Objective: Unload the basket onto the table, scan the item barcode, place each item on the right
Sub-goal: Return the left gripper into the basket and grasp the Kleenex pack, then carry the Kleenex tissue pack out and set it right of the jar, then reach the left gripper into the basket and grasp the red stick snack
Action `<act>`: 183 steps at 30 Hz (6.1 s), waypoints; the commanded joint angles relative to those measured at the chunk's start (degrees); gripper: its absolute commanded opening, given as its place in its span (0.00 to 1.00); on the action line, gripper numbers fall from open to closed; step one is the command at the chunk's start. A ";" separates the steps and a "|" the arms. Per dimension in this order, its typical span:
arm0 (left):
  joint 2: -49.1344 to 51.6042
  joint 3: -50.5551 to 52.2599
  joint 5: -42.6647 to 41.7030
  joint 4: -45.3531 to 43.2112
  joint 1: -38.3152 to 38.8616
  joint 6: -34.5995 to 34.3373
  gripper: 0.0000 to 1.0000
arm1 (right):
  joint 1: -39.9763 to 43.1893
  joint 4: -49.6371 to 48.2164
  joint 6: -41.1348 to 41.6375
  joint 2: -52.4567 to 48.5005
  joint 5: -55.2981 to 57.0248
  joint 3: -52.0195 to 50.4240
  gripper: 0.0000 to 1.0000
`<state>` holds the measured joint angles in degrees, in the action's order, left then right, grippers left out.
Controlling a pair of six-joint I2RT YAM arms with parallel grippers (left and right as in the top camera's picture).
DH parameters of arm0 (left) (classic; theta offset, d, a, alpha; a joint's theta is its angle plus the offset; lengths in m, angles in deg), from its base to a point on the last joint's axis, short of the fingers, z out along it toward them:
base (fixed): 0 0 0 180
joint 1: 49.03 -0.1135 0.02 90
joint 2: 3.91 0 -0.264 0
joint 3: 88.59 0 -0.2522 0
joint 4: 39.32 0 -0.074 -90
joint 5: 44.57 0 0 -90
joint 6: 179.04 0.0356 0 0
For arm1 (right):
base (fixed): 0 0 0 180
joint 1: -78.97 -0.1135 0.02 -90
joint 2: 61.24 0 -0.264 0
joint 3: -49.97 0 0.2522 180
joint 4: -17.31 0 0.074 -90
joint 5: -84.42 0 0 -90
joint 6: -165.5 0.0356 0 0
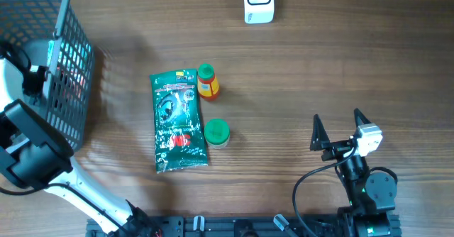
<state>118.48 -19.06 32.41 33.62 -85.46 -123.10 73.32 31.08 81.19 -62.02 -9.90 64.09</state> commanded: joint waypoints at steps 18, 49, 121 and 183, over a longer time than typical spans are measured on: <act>0.68 6.93 4.11 -3.69 -0.20 0.85 0.24 | -0.13 -0.17 -0.83 0.50 -0.66 -0.07 1.00; -45.70 -3.17 -13.66 11.10 8.70 0.85 0.04 | -0.13 -0.17 -0.83 0.50 -0.66 -0.07 1.00; -33.62 9.18 45.27 -5.53 82.38 -27.80 0.41 | -0.13 -0.17 -0.85 0.50 -0.68 -0.07 1.00; 0.28 6.80 11.61 -27.30 2.49 -15.63 0.77 | -0.13 -0.17 -0.83 0.50 -0.66 -0.07 1.00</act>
<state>116.01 -11.78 42.58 7.81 -82.86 -139.25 73.32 31.08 81.19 -62.02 -10.07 64.09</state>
